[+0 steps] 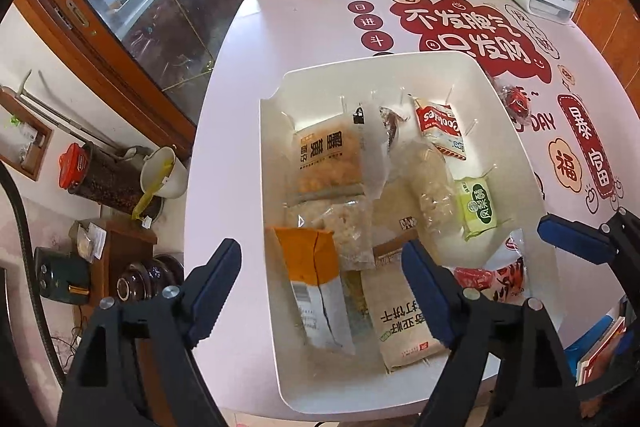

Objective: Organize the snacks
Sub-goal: 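Lower both items into the white tray and open both tools, then withdraw both open tools from the tray toward the remaining loose snacks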

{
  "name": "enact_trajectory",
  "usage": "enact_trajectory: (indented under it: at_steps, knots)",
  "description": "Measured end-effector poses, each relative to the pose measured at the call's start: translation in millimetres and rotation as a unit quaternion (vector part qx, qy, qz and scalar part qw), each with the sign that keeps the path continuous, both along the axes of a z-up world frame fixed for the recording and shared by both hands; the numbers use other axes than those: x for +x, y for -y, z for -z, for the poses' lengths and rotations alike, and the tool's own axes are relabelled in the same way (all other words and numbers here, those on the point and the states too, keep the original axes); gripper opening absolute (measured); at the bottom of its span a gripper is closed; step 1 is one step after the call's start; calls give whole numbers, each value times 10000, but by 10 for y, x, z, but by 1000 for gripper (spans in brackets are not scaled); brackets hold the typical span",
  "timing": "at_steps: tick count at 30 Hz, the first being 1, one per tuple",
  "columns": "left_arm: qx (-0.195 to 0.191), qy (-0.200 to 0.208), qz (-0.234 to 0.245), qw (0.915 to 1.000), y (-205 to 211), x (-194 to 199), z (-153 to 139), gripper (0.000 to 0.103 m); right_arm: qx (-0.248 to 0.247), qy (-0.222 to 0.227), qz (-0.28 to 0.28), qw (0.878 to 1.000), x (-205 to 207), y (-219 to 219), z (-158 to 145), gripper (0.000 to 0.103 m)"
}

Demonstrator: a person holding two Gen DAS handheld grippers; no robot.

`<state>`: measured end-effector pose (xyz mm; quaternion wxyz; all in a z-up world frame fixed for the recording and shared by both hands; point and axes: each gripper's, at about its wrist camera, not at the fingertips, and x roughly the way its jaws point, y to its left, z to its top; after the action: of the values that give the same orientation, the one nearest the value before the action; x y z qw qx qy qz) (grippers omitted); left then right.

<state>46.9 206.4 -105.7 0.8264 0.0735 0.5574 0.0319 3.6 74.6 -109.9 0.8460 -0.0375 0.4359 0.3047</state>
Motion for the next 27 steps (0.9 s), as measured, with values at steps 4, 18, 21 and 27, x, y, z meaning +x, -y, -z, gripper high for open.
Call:
enact_trajectory:
  at_steps: [4,18,21,27]
  knots:
    - [-41,-48,-19,10000,34,-17,-4,82,-12,72,2,10000,-55,42,-32,71]
    - [-126,59,75,9999,359,-47,-175,82,-5,288,226,9993,-165,403,-207,72]
    - [-124,91,96,9998,464,-42,-218,82,-5,305,274,9992,-163,507,-243,72]
    - [-146,145,70,9998,658,-41,-294,82,-18,319,320,9990,-149,741,-305,72]
